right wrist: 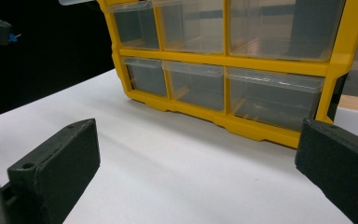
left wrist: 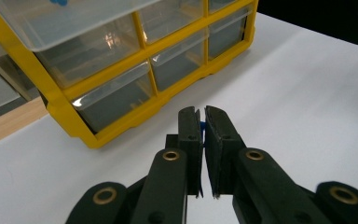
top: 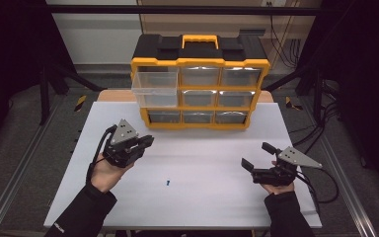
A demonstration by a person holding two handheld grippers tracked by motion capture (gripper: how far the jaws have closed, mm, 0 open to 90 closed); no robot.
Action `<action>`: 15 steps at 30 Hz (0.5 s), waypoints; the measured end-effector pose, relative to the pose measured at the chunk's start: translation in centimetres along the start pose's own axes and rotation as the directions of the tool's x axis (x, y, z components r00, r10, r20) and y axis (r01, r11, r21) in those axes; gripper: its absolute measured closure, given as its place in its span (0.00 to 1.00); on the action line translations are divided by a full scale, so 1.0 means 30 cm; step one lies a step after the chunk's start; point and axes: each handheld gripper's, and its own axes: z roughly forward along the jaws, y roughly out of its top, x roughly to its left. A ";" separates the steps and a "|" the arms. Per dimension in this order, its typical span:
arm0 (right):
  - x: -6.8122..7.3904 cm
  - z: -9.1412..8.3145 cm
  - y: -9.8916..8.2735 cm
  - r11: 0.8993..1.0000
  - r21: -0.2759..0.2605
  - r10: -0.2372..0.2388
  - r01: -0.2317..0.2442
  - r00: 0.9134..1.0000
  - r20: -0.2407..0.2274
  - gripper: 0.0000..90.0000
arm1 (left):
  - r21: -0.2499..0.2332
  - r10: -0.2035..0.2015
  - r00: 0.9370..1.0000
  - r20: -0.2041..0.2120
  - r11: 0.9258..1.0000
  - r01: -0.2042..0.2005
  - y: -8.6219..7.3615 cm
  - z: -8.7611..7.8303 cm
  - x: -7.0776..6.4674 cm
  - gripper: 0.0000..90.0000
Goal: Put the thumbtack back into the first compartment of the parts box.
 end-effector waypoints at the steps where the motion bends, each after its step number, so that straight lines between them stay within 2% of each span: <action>1: 0.000 -0.001 0.000 1.000 0.001 0.001 -0.001 1.000 0.000 0.00 | -0.003 0.001 1.000 -0.001 1.000 -0.001 0.005 -0.003 0.001 0.94; 9: 0.000 0.000 0.000 1.000 -0.002 -0.002 0.002 1.000 -0.003 0.00 | -0.021 0.003 1.000 -0.004 1.000 -0.003 0.057 -0.029 0.016 0.94; 15: -0.001 -0.001 0.001 1.000 0.001 -0.002 0.002 1.000 0.001 0.00 | -0.037 0.023 1.000 -0.018 0.999 -0.024 0.096 -0.048 0.029 0.94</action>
